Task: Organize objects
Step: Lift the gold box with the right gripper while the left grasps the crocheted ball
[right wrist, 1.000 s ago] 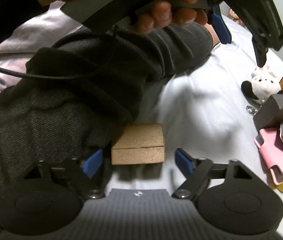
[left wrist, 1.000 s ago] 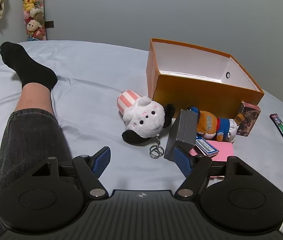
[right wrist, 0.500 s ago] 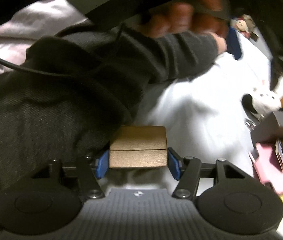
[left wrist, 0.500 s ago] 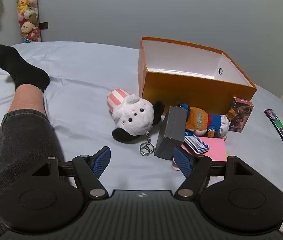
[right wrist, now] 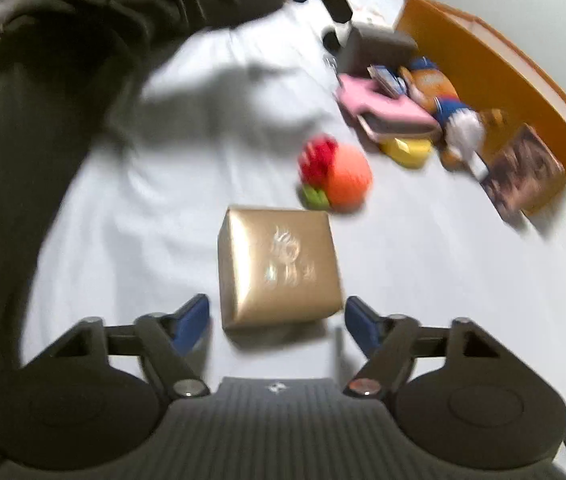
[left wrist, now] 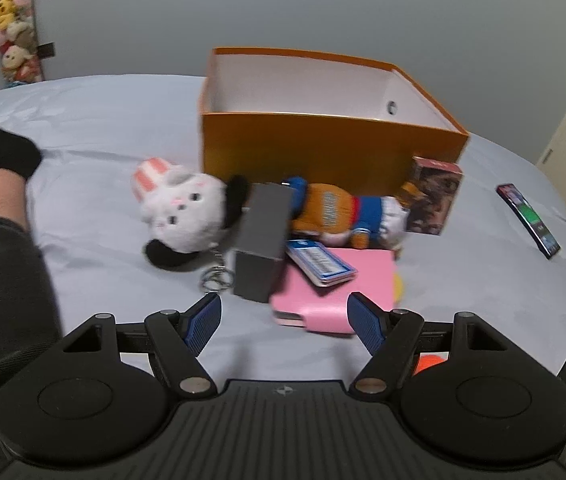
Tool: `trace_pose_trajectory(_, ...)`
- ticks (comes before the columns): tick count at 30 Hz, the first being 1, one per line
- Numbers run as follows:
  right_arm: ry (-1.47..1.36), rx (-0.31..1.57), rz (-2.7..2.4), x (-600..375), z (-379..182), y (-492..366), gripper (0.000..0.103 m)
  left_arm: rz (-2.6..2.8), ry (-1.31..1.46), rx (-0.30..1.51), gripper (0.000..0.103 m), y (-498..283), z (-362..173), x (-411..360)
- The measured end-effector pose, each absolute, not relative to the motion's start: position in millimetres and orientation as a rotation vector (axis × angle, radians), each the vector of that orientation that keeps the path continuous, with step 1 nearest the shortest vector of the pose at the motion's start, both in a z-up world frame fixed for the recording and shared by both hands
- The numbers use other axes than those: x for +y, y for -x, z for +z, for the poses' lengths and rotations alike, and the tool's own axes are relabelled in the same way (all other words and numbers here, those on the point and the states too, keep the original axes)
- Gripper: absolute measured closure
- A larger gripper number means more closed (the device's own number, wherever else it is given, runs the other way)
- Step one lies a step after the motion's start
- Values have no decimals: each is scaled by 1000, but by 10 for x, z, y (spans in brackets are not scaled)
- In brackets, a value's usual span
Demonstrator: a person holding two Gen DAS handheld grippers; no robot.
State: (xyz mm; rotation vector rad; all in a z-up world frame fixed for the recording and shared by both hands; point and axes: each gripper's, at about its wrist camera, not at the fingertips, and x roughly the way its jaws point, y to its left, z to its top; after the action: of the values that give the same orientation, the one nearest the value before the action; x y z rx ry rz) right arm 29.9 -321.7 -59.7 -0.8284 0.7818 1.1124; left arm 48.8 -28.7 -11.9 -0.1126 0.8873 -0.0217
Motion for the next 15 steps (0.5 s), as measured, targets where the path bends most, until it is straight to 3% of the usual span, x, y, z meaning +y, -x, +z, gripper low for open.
trace_pose_trajectory(2,800,773,1113,-3227,-532,-322,20,-36,100,893,19,-494,-123,-398)
trace_pose_trajectory(9,778,764,1137,-3027,-472,-291,21,-130,53,928,19,-441,-223,-788)
trace_pose_trajectory(11,778,789,1135,-3012,-474,-262,30,-162,38,944,19,-424,-288,-879)
trace_pose_trajectory(15,768,832,1101,-2993,-541,-302,38,-220,11,973,20,-399,-432,-1029)
